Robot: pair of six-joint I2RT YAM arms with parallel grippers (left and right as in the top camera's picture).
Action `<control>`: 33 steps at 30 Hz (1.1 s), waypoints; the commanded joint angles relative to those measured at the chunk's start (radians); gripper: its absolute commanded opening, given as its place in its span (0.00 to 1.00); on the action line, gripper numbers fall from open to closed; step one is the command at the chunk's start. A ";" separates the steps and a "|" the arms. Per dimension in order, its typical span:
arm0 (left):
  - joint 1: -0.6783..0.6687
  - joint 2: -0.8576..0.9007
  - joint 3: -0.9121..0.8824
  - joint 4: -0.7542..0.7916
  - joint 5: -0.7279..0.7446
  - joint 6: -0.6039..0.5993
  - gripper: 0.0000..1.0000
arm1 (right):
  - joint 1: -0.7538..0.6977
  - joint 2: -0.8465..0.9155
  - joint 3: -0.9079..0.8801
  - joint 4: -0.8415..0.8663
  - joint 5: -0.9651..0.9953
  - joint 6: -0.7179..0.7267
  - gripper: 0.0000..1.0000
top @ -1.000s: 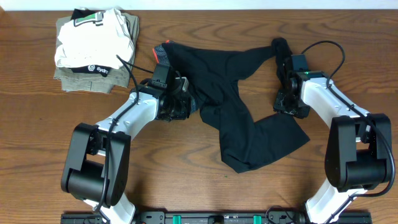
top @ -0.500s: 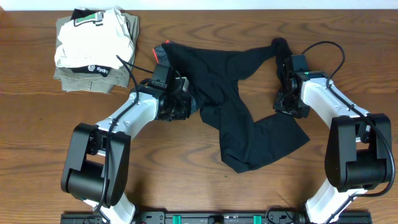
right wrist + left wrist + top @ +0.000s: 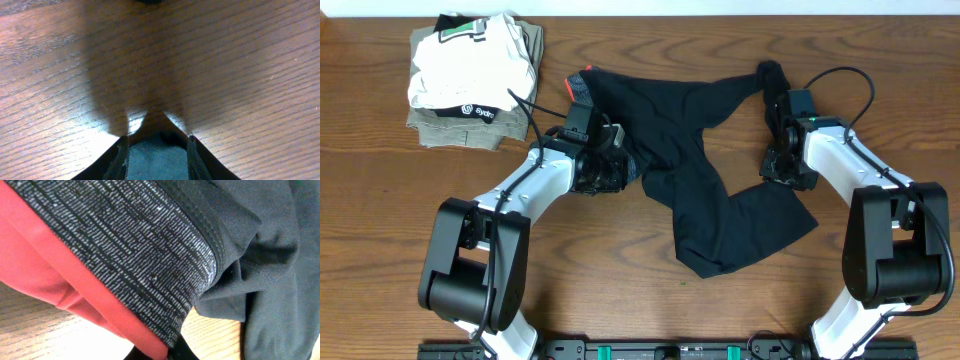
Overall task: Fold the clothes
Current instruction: 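Pull the leggings apart, left gripper left, right gripper toward the right edge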
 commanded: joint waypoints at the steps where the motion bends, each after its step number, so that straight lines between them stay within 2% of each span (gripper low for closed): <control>1: 0.002 0.004 0.002 -0.005 0.017 -0.012 0.06 | 0.002 0.009 -0.019 0.009 0.018 -0.030 0.36; 10: 0.002 0.004 0.002 -0.005 0.018 -0.012 0.06 | -0.023 0.026 -0.019 0.027 -0.011 -0.094 0.38; 15: 0.002 0.004 0.002 -0.005 0.018 -0.012 0.06 | -0.025 0.065 -0.019 0.034 -0.035 -0.108 0.35; 20: 0.002 0.004 0.002 -0.005 0.018 -0.012 0.06 | -0.024 0.090 -0.019 0.030 -0.038 -0.108 0.25; 25: 0.003 0.004 0.002 -0.005 0.017 -0.012 0.06 | -0.026 0.087 -0.017 0.026 -0.035 -0.103 0.08; 28: 0.004 0.004 0.002 -0.007 0.017 -0.012 0.06 | -0.035 0.086 -0.014 0.007 -0.010 -0.076 0.01; 33: 0.035 0.002 0.008 -0.027 0.016 -0.012 0.06 | -0.068 0.078 -0.005 -0.037 0.059 -0.050 0.01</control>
